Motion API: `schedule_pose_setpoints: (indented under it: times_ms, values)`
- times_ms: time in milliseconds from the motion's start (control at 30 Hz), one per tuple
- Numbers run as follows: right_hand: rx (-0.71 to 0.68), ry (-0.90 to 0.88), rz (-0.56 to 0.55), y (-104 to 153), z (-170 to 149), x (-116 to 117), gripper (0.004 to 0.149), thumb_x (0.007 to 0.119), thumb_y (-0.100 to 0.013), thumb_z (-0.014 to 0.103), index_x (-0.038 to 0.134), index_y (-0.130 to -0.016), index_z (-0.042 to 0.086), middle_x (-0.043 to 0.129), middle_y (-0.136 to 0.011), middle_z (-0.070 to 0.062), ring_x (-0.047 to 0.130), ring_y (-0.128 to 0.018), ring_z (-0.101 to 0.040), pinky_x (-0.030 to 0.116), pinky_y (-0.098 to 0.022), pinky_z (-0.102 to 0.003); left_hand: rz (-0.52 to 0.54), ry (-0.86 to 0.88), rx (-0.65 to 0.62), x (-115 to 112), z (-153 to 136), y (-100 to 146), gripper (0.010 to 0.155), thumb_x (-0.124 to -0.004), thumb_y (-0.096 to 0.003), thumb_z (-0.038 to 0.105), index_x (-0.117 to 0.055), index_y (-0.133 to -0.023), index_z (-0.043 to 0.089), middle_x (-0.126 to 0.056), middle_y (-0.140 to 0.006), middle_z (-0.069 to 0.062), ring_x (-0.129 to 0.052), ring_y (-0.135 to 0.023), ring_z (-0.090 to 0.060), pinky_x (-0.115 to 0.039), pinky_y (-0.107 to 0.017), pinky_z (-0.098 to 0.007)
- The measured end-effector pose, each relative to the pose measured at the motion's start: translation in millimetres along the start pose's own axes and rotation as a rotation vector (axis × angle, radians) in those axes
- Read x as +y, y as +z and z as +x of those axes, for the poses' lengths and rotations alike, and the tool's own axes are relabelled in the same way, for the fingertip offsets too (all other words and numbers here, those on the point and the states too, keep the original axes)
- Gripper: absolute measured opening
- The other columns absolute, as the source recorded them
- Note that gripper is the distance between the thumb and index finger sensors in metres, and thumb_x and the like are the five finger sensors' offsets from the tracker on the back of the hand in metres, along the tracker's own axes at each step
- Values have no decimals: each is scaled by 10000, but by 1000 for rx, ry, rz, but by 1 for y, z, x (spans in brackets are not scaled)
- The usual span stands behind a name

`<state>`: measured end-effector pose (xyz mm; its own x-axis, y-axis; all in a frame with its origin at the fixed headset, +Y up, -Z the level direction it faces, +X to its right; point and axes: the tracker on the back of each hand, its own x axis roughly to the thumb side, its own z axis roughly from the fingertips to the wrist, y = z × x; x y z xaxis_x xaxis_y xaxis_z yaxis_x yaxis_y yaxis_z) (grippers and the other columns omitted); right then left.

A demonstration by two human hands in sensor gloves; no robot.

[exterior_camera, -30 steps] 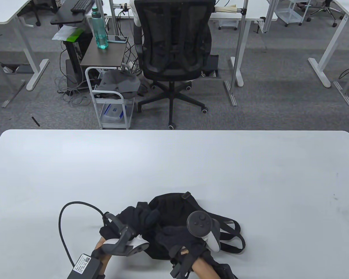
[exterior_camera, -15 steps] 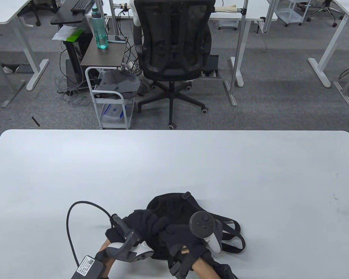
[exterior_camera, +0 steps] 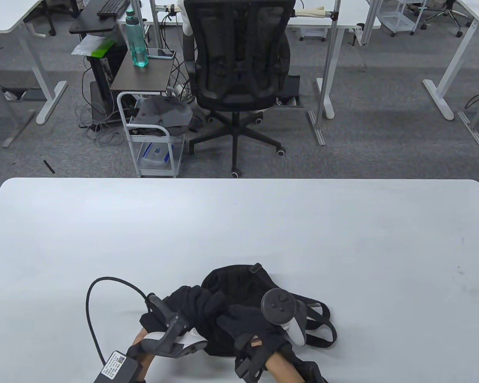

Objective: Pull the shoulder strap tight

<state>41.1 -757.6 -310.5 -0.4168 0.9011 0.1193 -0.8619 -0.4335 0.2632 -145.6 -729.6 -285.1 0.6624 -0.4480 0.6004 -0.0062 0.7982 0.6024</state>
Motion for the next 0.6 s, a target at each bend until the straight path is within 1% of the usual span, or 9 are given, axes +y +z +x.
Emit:
schedule_pose_setpoints:
  times_ms: [67,133,267,333,433,600]
  values:
    - [-19,-21,-6,1,1,0,418,836,-441,353,984,-653,25,1054,-576,-201,1046,-425,-380,792,-444,-570,16,-5,-15,3,8,-3,637,-576,-328,434,-549,-955,329,-957,-656,99,-1006,-589,-124,-874,-449,-291]
    - [-31,-6,-25,2,2,-2,394,854,-430,334,1004,-612,19,1074,-525,-195,1059,-379,-367,809,-423,-562,8,-7,-19,1,9,-3,640,-555,-328,433,-537,-959,327,-952,-661,105,-1004,-592,-120,-872,-451,-289]
    - [-18,0,-5,0,2,1,384,851,-431,316,1011,-590,5,1084,-491,-190,1065,-348,-359,821,-411,-555,-12,24,-18,-5,6,-1,646,-532,-322,424,-522,-962,342,-940,-673,106,-993,-608,-121,-864,-463,-293]
    - [-19,19,4,1,5,2,381,850,-427,303,1014,-584,-3,1086,-487,-194,1065,-345,-361,821,-412,-556,-27,22,-24,-7,2,0,648,-530,-317,423,-521,-962,374,-944,-642,112,-992,-574,-114,-861,-446,-285]
    - [-37,56,1,2,10,4,373,851,-423,297,1022,-573,1,1091,-479,-191,1068,-340,-360,825,-409,-556,-49,-19,11,-10,-7,1,647,-529,-312,428,-521,-958,399,-948,-592,125,-992,-500,-102,-858,-400,-266]
    - [-24,52,50,2,8,6,371,857,-423,296,1028,-572,2,1095,-478,-191,1068,-340,-363,823,-412,-554,-106,-29,84,-16,-26,10,646,-532,-313,432,-525,-958,408,-953,-577,129,-995,-482,-97,-861,-388,-261]
